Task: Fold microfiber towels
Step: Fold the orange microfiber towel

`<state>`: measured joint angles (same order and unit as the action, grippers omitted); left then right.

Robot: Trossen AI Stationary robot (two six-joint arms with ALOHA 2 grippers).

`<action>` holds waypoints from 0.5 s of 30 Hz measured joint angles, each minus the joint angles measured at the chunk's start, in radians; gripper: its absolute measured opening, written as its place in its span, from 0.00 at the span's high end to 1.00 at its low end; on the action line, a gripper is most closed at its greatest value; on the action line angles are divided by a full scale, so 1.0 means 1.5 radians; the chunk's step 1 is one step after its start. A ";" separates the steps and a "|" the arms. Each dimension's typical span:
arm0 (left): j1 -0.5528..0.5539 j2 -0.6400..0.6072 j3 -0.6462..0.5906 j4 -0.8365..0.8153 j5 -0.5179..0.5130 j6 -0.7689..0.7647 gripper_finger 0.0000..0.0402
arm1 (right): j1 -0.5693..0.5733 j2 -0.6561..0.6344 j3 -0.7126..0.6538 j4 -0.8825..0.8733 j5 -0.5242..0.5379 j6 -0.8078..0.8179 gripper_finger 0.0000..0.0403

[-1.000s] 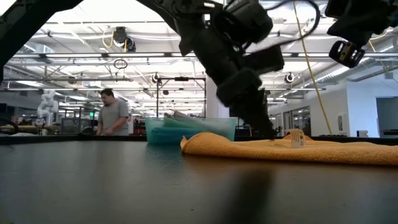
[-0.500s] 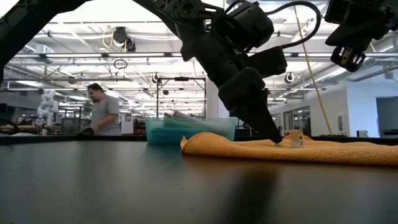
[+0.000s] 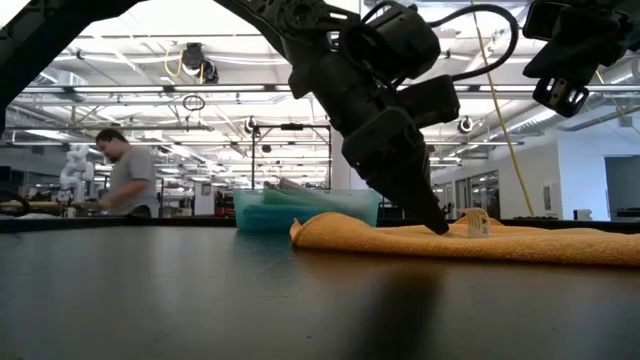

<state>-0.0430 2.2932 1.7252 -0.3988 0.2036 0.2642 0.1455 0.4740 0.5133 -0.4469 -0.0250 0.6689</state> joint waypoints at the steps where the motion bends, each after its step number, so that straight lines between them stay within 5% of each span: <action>1: 0.000 0.000 0.000 0.000 0.001 0.000 0.62 | 0.000 0.000 0.000 0.000 0.000 0.000 1.00; 15: 0.006 0.017 0.001 0.010 0.006 -0.010 0.62 | 0.000 0.000 0.000 0.000 0.001 0.003 1.00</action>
<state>-0.0338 2.3182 1.7264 -0.3837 0.2132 0.2484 0.1455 0.4740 0.5129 -0.4465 -0.0231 0.6730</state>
